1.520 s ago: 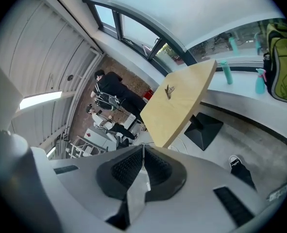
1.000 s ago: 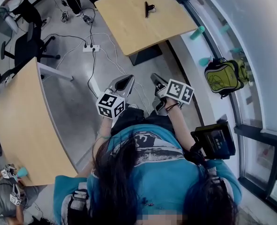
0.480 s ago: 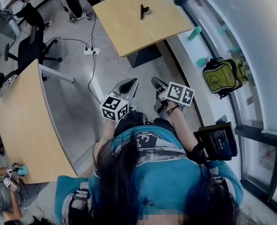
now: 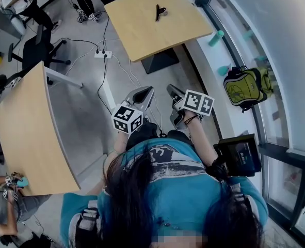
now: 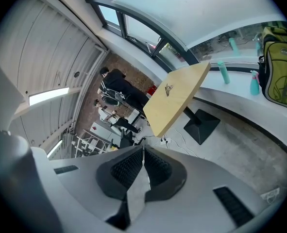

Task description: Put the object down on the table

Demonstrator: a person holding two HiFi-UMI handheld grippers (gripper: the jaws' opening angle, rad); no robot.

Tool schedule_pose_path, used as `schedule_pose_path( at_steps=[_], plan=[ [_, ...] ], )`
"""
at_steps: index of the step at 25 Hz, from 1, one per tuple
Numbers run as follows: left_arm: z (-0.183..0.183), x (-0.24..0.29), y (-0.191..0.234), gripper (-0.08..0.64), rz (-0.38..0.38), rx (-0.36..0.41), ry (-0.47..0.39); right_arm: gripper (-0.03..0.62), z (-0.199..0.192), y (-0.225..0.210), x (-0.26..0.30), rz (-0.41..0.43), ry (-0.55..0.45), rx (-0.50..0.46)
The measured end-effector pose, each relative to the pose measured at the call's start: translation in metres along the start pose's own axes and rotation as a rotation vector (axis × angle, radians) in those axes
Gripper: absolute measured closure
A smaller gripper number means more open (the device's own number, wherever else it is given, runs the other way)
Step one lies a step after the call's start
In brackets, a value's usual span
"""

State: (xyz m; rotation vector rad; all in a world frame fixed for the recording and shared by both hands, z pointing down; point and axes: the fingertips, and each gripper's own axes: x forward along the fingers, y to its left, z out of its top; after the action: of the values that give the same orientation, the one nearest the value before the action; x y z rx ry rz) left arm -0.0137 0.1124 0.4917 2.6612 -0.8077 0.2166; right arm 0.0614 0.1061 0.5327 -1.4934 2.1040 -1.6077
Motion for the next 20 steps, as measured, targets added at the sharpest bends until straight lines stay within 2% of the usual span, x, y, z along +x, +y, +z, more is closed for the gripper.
schedule_pose_path(
  at_steps=[14,20],
  plan=[
    [0.000,-0.001,0.009,0.557,-0.001,0.003,-0.011,0.571,-0.001,-0.005,0.006,-0.012,-0.001,0.000],
    [0.008,-0.008,0.039,0.557,0.030,-0.002,-0.031,0.571,0.004,0.009,0.033,0.002,0.016,-0.026]
  ],
)
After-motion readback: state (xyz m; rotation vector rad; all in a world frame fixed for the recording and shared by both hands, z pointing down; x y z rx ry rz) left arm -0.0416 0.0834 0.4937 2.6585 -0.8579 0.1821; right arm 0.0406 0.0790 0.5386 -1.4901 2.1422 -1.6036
